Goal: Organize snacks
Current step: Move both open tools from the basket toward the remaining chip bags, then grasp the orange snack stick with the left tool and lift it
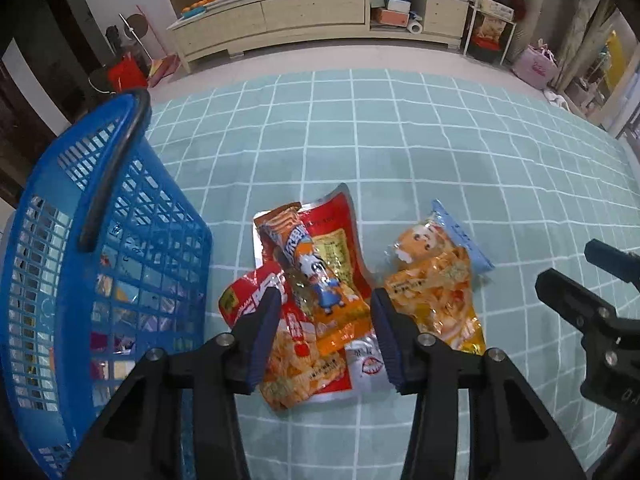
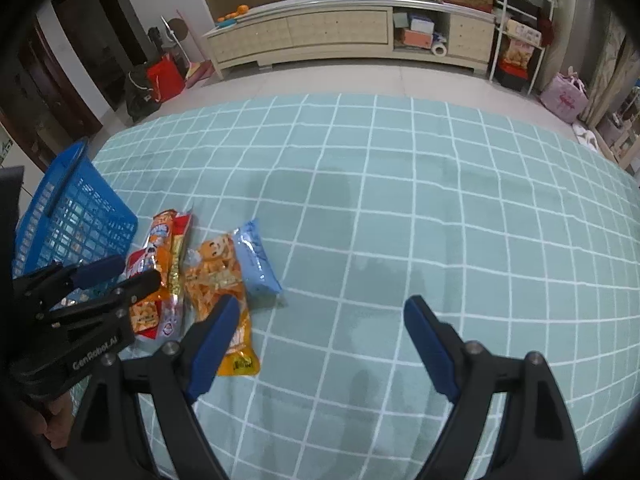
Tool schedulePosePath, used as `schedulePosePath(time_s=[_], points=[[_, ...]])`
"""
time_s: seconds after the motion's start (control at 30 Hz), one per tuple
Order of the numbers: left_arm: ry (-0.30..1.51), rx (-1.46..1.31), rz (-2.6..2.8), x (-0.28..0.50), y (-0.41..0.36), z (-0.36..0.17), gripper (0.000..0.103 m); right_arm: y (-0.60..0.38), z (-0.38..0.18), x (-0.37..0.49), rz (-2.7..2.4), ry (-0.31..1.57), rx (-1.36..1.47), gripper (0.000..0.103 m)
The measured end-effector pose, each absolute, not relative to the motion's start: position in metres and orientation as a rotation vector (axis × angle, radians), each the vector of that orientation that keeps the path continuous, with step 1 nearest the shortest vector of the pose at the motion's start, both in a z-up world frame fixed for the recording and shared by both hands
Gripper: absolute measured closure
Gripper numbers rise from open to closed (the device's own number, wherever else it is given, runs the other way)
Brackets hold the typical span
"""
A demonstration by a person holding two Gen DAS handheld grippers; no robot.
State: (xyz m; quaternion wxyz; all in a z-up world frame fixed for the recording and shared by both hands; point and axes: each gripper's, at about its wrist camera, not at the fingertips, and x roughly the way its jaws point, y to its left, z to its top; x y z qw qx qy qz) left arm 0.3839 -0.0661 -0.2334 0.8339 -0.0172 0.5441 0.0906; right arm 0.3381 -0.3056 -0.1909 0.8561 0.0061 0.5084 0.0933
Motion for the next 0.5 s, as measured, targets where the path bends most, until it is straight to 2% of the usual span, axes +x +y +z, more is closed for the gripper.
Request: schedulePosePath(time_s=[0.1,0.13,0.3,0.5], points=[[1.169,-0.077,0.198,0.392,-0.056,-0.242,0.062,-0.308,-0.193,0.337,0.192,1.064,0.029,0.016],[1.176,-0.085,0.198,0.394,-0.054,-0.244,0.070,-0.308,-0.193,0.336,0.192,1.063,0.032,0.016],[1.206,-0.036,0.171,0.400,-0.052,-0.256,0.088,-0.310,-0.193,0.331,0.208,1.058,0.052,0.016],[1.133,0.009,0.087,0.376,-0.060,-0.237,0.092,-0.308,-0.194,0.325,0.227,1.067,0.082,0.016]])
